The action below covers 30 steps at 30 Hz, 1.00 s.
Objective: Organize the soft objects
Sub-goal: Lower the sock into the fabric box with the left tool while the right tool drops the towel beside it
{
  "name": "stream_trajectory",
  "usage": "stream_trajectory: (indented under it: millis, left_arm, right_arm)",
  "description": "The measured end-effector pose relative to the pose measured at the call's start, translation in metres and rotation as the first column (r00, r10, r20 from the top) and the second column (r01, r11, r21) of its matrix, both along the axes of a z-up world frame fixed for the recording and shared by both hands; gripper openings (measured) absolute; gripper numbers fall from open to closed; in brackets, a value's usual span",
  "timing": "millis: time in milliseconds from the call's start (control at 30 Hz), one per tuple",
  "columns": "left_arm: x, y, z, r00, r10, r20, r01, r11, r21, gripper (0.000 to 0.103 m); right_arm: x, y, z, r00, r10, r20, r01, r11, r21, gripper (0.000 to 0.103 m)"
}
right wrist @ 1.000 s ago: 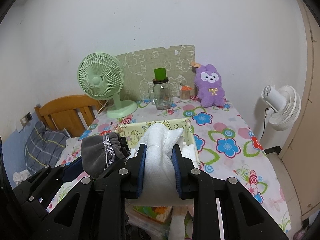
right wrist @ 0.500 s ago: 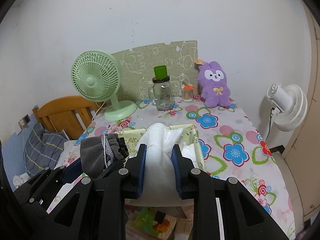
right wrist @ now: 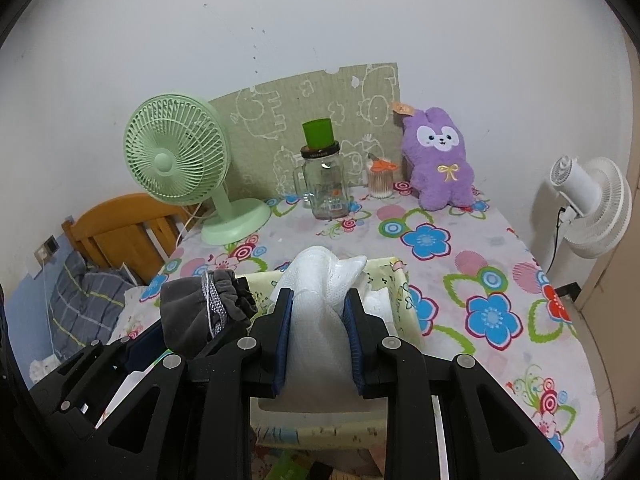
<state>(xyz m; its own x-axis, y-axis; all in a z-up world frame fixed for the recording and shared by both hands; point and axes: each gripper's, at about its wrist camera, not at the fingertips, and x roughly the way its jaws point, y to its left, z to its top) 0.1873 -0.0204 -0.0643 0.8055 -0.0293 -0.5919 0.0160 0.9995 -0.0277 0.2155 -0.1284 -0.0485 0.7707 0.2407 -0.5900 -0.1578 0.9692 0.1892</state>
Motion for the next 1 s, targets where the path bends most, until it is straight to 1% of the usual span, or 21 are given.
stream_trajectory:
  millis: [133, 400, 500, 567, 600, 667, 700, 833, 867, 900, 967, 1000]
  left_arm:
    - [0.010, 0.001, -0.007, 1.000, 0.003, -0.019, -0.002, 1.000, 0.012, 0.043]
    - [0.028, 0.005, -0.021, 0.998, 0.005, -0.070, -0.005, 1.000, -0.002, 0.046]
    - [0.032, 0.005, -0.026, 0.996, 0.006, -0.084, -0.006, 1.000, -0.001, 0.053]
    - [0.032, 0.005, -0.027, 0.996, 0.005, -0.085, -0.005, 1.000, 0.000, 0.062]
    - [0.033, 0.005, -0.027, 0.996, 0.003, -0.085, -0.003, 1.000, 0.000, 0.064]
    - [0.034, 0.005, -0.028, 0.996, 0.003, -0.090, -0.003, 1.000, -0.003, 0.072]
    - [0.035, 0.006, -0.029, 0.996, 0.004, -0.094, -0.005, 1.000, -0.006, 0.074]
    - [0.038, 0.007, -0.031, 0.995, 0.007, -0.103, -0.009, 1.000, -0.013, 0.076]
    - [0.038, 0.008, -0.032, 0.994, 0.008, -0.106, -0.009, 1.000, -0.014, 0.078]
    - [0.039, 0.008, -0.032, 0.994, 0.007, -0.110, -0.009, 1.000, -0.016, 0.079]
    - [0.039, 0.008, -0.032, 0.994, 0.004, -0.109, -0.006, 1.000, -0.023, 0.080]
    - [0.039, 0.008, -0.032, 0.994, 0.003, -0.108, -0.006, 1.000, -0.024, 0.081]
  right_arm:
    - [0.011, 0.002, -0.007, 1.000, -0.001, -0.016, 0.000, 1.000, -0.003, 0.028]
    - [0.026, 0.005, -0.021, 0.999, -0.011, -0.037, 0.011, 1.000, 0.001, 0.028]
    - [0.031, 0.006, -0.027, 0.999, -0.008, -0.050, 0.008, 1.000, 0.002, 0.028]
    - [0.035, 0.007, -0.031, 0.998, -0.007, -0.056, 0.007, 1.000, 0.005, 0.029]
    - [0.037, 0.007, -0.032, 0.998, 0.002, -0.062, -0.001, 1.000, 0.009, 0.029]
    - [0.040, 0.008, -0.034, 0.998, 0.012, -0.064, -0.011, 1.000, 0.009, 0.029]
    - [0.040, 0.009, -0.035, 0.998, 0.013, -0.062, -0.013, 1.000, 0.003, 0.029]
    - [0.043, 0.012, -0.036, 0.998, 0.019, -0.061, -0.020, 1.000, -0.007, 0.037]
    - [0.044, 0.012, -0.037, 0.998, 0.020, -0.064, -0.021, 1.000, -0.007, 0.043]
    - [0.045, 0.013, -0.037, 0.998, 0.021, -0.067, -0.022, 1.000, -0.009, 0.046]
    - [0.044, 0.013, -0.038, 0.997, 0.026, -0.067, -0.026, 1.000, -0.010, 0.059]
    - [0.044, 0.013, -0.037, 0.997, 0.029, -0.065, -0.030, 1.000, -0.010, 0.061]
